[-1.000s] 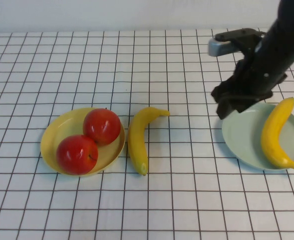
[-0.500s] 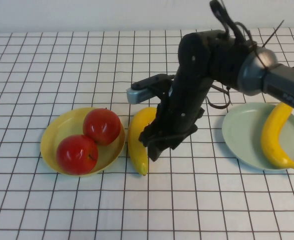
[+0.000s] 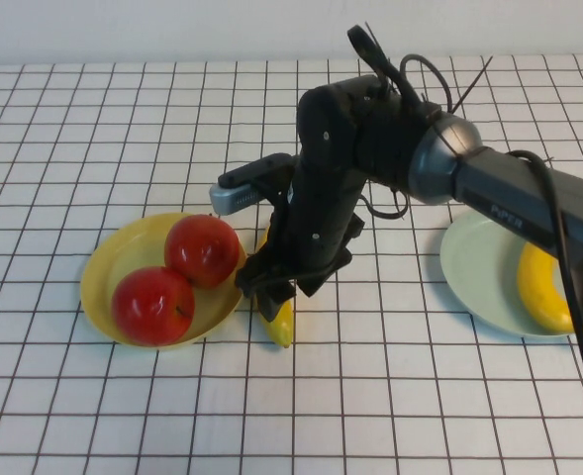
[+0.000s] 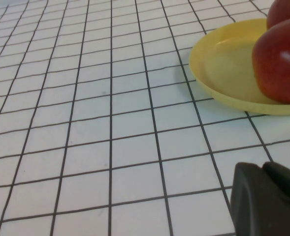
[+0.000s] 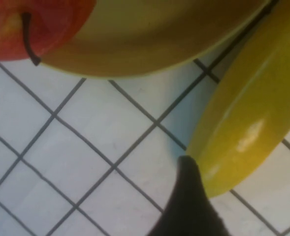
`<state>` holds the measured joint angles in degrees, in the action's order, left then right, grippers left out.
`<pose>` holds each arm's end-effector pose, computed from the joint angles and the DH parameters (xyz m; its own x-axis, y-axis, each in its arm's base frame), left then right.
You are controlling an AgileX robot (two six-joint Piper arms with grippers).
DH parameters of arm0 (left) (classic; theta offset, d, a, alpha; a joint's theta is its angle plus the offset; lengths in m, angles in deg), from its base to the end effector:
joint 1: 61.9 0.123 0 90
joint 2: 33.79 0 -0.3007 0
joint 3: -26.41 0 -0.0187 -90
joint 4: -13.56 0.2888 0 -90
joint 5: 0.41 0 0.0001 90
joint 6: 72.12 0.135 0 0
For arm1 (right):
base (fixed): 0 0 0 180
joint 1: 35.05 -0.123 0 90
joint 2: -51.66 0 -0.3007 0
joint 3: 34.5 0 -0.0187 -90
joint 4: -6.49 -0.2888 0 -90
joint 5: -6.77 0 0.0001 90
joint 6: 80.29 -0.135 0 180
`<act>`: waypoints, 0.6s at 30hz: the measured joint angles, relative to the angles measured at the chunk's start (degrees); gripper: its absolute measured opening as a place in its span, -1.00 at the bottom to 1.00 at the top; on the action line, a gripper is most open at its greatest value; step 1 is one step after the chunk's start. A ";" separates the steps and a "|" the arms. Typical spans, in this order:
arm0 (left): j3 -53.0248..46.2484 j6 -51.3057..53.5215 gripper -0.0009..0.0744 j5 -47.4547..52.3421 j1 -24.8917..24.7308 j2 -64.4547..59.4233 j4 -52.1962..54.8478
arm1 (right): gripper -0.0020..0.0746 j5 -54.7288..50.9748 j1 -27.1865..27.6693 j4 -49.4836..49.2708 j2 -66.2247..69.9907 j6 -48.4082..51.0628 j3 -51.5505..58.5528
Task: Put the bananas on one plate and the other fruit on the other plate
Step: Put another type of fruit in the right plate
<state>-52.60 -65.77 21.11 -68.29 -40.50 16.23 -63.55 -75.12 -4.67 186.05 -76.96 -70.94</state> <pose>0.1164 -0.0107 0.1583 -0.2761 0.1854 -0.9431 0.1391 0.9786 0.1517 0.3872 0.3578 0.1866 -0.7537 -0.6235 -0.2078 -0.6560 0.7330 0.1799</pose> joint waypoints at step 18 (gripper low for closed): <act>0.00 0.00 -0.98 0.00 0.00 0.00 0.00 | 0.04 0.12 -0.08 0.65 4.79 -1.73 -2.33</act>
<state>-52.60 -65.77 21.11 -68.29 -40.50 16.23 -63.43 -75.20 -4.02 190.85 -78.68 -73.27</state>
